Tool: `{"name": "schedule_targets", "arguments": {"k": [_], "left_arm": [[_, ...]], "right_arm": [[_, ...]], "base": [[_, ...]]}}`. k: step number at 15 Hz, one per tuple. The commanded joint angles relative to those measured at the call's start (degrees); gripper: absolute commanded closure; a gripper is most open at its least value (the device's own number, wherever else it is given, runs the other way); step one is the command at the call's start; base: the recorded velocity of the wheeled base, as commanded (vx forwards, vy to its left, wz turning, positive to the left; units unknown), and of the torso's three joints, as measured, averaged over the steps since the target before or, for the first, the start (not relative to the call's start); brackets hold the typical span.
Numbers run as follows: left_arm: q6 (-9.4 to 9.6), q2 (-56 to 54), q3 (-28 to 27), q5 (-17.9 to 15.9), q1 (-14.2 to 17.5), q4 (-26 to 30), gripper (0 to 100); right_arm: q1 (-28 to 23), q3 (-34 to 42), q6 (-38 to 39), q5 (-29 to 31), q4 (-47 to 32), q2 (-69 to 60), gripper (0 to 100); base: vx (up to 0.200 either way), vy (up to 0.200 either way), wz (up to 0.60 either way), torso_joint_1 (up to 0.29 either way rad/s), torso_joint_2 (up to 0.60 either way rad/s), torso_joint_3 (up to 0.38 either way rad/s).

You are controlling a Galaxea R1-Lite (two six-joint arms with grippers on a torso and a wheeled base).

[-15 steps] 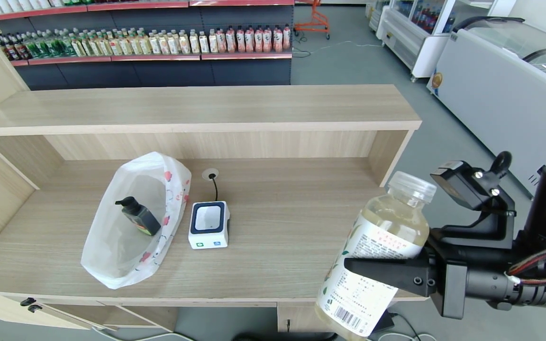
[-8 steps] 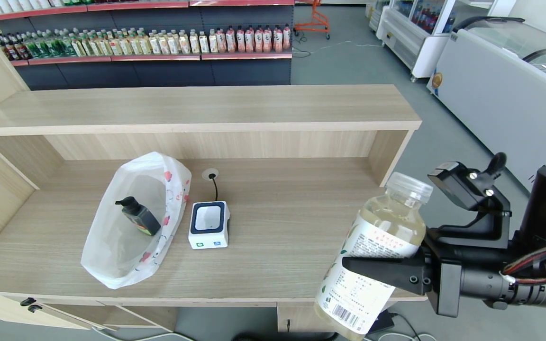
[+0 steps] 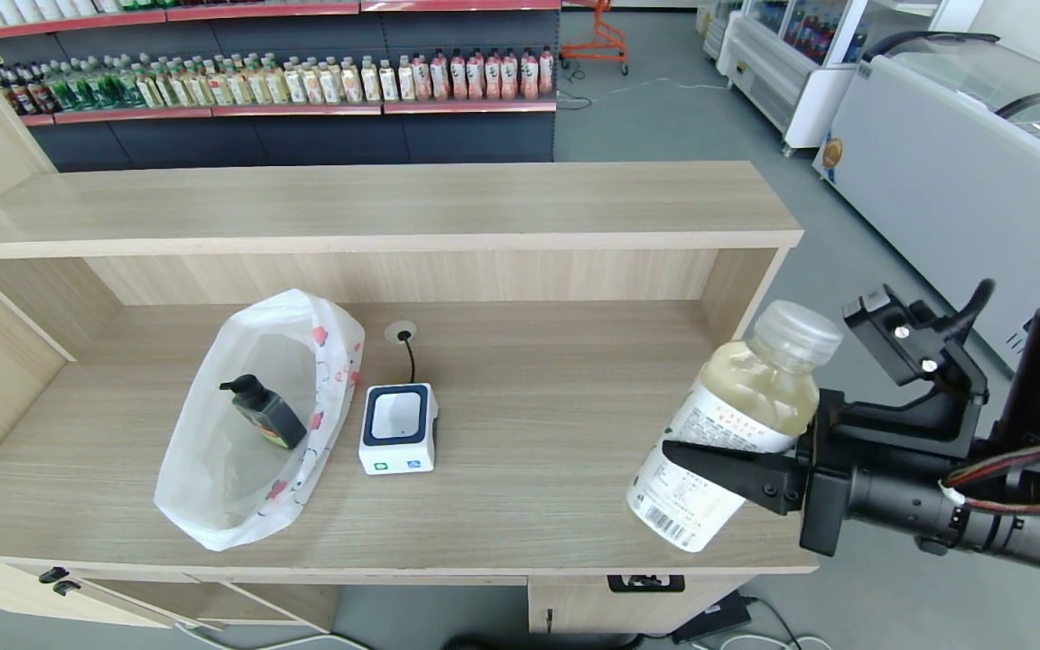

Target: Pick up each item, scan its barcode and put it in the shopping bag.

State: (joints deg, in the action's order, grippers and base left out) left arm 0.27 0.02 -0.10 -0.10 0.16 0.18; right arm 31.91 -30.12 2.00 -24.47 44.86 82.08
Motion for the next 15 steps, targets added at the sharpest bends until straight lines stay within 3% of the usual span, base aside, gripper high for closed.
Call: {"name": "schedule_targets", "arguments": {"k": [1, 4, 5, 6, 7, 12, 15], "left_arm": [[0.0, -0.02, 0.01, 0.01, 0.02, -0.01, 0], [0.0, -0.02, 0.01, 0.01, 0.02, -0.01, 0], [0.0, -0.02, 0.01, 0.01, 0.02, -0.01, 0], [0.0, -0.02, 0.01, 0.01, 0.02, -0.01, 0], [0.0, -0.02, 0.01, 0.01, 0.02, -0.01, 0], [0.0, -0.02, 0.01, 0.01, 0.02, -0.01, 0], [-0.09, -0.02, 0.01, 0.01, 0.02, -0.01, 0]], "right_arm": [[-9.33, -0.02, -18.08, 3.55, -0.21, 0.36, 100], [-19.52, -1.61, -41.99, 3.2, -0.04, -0.08, 100], [-19.61, -1.52, -42.43, 3.2, -0.04, -0.08, 100], [-21.46, -1.08, -52.45, 3.81, 0.05, -0.69, 100], [-21.46, -0.55, -57.02, 3.81, 0.05, -0.78, 100], [-21.46, 0.5, -66.95, 8.12, 0.93, -2.89, 100], [-21.37, 3.32, -68.71, 11.28, 0.93, -6.14, 100]], "base": [[0.0, 0.0, 0.0, 0.0, 0.0, 0.0], [0.0, 0.0, 0.0, 0.0, 0.0, 0.0], [0.0, 0.0, 0.0, 0.0, 0.0, 0.0], [0.0, 0.0, 0.0, 0.0, 0.0, 0.0], [0.0, 0.0, 0.0, 0.0, 0.0, 0.0], [0.0, 0.0, 0.0, 0.0, 0.0, 0.0], [0.0, 0.0, 0.0, 0.0, 0.0, 0.0]]}}
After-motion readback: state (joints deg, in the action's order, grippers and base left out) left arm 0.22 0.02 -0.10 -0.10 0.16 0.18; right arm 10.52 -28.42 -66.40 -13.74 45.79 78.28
